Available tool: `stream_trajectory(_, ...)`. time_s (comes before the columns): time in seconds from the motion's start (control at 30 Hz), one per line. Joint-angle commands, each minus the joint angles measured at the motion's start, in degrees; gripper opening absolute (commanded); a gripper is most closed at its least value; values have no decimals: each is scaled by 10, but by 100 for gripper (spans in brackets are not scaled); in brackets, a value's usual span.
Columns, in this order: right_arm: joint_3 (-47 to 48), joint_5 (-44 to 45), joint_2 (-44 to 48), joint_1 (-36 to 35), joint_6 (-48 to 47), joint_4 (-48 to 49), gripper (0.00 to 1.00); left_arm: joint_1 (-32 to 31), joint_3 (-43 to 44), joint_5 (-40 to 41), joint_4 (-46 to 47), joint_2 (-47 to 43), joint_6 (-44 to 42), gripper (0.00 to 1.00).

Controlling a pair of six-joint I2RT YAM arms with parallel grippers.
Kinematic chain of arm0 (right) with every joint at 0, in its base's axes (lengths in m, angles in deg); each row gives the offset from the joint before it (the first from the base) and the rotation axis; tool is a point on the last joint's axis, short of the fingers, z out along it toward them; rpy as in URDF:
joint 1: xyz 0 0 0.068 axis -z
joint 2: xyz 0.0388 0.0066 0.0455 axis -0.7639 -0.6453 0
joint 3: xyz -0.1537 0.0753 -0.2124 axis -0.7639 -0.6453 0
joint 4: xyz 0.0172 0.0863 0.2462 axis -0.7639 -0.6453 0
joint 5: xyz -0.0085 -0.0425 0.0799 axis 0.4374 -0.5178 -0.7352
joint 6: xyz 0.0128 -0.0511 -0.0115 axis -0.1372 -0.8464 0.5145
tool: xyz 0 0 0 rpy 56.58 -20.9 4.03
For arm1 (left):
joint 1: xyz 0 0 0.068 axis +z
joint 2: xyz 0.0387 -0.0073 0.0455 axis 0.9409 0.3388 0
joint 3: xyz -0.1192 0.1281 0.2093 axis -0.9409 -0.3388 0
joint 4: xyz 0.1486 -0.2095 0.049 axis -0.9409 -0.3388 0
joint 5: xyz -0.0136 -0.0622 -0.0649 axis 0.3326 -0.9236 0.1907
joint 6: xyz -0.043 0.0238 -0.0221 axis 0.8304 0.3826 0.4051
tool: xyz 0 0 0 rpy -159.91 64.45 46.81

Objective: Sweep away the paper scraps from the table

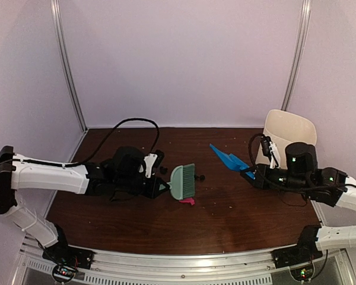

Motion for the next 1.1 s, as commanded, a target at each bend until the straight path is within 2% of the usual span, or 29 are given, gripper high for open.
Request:
stream_trajectory(0.0, -5, 74, -9, -34, 2, -43, 0, 0, 60, 38, -44, -35, -34, 0)
stream_trajectory(0.03, -5, 78, -11, -41, 2, -54, 0, 0, 77, 68, -57, -37, -42, 0)
stream_trajectory(0.2, -6, 91, -33, -84, 14, -95, 0, 5, 139, 119, -87, -8, -94, 0)
stream_trajectory(0.33, -9, 121, -53, -133, 34, -121, 0, 16, 179, 160, -70, 38, -163, 0)
stream_trajectory(0.6, -27, 175, -107, -223, 72, -141, 0, 54, 300, 139, -65, 187, -336, 0)
stream_trajectory(0.7, -42, 195, -135, -234, 78, -101, 0, 63, 356, 119, -101, 237, -357, 0)
stream_trajectory(0.9, -29, 246, -259, -236, 70, -74, 0, 69, 446, 90, -180, 317, -414, 0)
stream_trajectory(1.07, -14, 267, -326, -238, 46, -48, 0, 68, 470, 33, -221, 343, -422, 0)
